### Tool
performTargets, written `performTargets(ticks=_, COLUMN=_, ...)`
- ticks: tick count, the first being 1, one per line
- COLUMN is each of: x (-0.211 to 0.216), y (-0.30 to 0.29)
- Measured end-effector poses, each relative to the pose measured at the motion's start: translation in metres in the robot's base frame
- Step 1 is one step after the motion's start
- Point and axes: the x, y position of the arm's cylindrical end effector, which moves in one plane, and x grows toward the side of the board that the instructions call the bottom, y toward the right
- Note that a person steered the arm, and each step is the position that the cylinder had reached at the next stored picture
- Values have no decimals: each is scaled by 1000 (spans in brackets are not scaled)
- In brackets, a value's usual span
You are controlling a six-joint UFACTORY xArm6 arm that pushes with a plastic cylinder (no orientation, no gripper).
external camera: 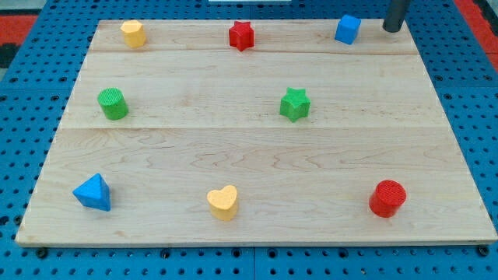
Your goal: Move the blue cube to the bottom right of the red star
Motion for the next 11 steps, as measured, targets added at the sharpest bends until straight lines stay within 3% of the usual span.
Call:
performTargets(ticks=4, x=6, y=-51)
performTargets(ticks=7, x=9, y=-261)
performTargets(ticks=11, x=-14, y=-164)
